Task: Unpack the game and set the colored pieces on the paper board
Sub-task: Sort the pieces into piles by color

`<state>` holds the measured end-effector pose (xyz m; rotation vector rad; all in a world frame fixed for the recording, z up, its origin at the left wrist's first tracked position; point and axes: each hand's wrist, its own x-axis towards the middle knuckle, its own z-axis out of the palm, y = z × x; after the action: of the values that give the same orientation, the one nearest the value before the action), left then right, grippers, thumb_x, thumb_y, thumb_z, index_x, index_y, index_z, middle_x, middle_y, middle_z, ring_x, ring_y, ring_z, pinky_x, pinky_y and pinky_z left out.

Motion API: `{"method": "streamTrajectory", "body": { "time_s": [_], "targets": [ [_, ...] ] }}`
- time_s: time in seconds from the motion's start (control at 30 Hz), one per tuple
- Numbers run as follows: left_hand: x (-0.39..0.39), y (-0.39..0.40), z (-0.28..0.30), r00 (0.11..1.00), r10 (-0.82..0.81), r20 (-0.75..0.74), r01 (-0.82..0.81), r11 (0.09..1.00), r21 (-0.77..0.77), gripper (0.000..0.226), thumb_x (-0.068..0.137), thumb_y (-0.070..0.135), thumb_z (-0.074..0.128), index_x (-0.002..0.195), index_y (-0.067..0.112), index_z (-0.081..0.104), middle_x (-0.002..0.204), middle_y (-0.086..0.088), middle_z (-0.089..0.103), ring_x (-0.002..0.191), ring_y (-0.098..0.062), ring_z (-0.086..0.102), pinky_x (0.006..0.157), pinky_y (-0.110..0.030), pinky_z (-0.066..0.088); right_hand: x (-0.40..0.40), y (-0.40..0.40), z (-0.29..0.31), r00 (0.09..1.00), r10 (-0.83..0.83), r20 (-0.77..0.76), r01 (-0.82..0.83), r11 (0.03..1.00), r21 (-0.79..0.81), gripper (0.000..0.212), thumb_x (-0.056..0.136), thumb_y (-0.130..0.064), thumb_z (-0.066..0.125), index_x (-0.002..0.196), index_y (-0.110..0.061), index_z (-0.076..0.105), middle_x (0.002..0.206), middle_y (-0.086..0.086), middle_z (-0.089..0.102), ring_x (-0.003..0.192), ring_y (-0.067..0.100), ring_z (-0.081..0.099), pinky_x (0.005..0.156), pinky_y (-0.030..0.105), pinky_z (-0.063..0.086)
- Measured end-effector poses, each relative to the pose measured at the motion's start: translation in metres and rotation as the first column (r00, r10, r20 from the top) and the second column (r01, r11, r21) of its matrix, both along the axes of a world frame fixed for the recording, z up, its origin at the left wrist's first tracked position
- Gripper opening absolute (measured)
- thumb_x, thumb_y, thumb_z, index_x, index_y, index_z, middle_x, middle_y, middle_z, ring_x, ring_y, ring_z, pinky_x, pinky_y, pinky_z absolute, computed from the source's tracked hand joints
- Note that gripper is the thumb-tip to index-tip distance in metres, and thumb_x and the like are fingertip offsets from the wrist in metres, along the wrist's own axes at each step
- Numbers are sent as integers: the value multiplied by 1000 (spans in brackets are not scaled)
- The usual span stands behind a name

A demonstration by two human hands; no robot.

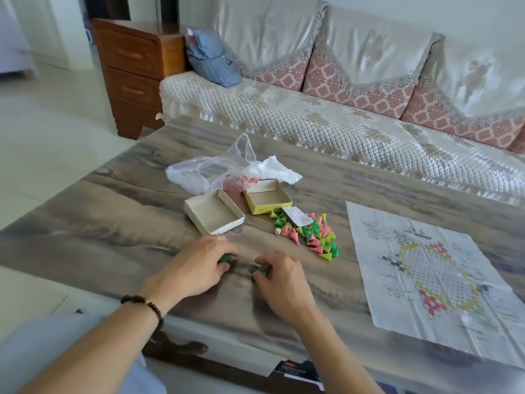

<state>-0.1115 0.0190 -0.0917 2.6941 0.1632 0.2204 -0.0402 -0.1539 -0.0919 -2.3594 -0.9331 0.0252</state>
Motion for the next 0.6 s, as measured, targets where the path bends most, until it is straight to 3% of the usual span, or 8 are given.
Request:
{"method": "streamTrajectory", "body": {
  "time_s": [0.13,0.37,0.43,0.53,0.6],
  "targets": [
    [-15,13,-1,999,27,-42,-31,995,-94,45,85,17,69,126,31,58,118,10,63,104,-10,57,84,-17,39,-13,28,-5,999,49,-17,-48,996,81,39,82,-11,62,121,-14,61,105,1,67,89,16,60,75,19,44],
    [-15,12,0,999,29,-35,-32,995,-99,47,83,23,71,128,29,58,119,7,63,102,-9,58,81,-13,38,-6,21,-11,997,77,-27,-75,993,86,42,82,-24,66,123,-21,59,106,-6,61,78,5,56,69,7,40],
    [-11,10,4,999,28,-44,-31,997,-66,48,83,36,68,129,30,56,122,8,61,104,-8,56,83,-14,37,2,7,-9,999,42,-11,-41,996,84,37,84,-28,64,121,-21,60,106,-7,62,72,5,57,67,12,43],
    [2,0,10,996,88,-18,-88,996,22,57,83,61,51,131,31,53,134,6,53,123,-11,47,94,-30,44,20,-23,-7,996,-88,9,86,989,120,29,86,-28,63,113,-20,64,102,-8,63,67,3,56,69,24,48],
    [17,-13,15,995,97,34,-98,995,33,51,89,59,45,131,31,53,139,3,50,129,-11,43,94,-34,46,33,-43,-7,971,-235,35,225,958,179,25,84,-23,63,109,-20,64,99,-8,61,66,5,56,69,29,50]
  ]
}}
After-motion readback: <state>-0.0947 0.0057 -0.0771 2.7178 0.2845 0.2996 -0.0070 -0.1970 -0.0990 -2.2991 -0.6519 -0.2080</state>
